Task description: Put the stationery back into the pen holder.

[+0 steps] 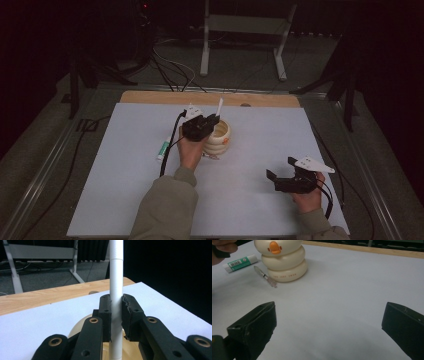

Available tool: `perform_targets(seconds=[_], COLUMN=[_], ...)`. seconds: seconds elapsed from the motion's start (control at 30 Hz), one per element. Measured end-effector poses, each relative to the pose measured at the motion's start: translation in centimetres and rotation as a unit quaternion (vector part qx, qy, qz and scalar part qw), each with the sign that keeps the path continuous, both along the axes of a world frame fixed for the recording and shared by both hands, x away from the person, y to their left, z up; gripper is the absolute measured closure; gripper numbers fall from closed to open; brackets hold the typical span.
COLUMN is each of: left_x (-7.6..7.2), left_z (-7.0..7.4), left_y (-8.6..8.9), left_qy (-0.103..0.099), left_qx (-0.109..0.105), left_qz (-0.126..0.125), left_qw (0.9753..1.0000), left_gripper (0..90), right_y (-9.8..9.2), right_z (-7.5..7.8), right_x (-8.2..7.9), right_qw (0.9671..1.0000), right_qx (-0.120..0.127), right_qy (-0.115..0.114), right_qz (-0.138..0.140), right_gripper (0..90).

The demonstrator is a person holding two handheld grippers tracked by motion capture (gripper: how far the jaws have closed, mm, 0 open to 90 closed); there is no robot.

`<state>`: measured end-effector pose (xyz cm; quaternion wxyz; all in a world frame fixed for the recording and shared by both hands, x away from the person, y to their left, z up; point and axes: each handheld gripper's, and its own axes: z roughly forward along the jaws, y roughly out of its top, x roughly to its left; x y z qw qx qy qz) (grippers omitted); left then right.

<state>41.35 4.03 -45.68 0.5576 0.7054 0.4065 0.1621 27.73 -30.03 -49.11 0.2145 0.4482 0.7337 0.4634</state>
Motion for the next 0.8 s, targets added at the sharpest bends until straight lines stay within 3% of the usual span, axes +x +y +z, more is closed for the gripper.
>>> perform_targets(seconds=[0.73,0.77,0.8], left_x=[-0.10,-0.17,-0.20], left_z=[-0.86,-0.88,-0.85], left_y=[-0.15,-0.07,0.07], left_qy=[0.015,0.010,0.006], left_qx=[0.007,-0.001,-0.012], left_qz=[-0.011,-0.008,-0.002], left_qw=[0.9998,0.9999,0.9999], left_gripper=[79.0,77.8,68.9], right_y=[0.04,0.03,0.04], right_z=[-0.04,-0.04,-0.04], right_x=[0.00,0.00,0.00], right_qw=[1.0000,1.0000,1.0000], right_qx=[-0.001,-0.001,-0.001], right_qy=[0.001,0.001,0.001], right_qz=[0.001,0.001,0.001], right_gripper=[0.0,0.0,0.0])
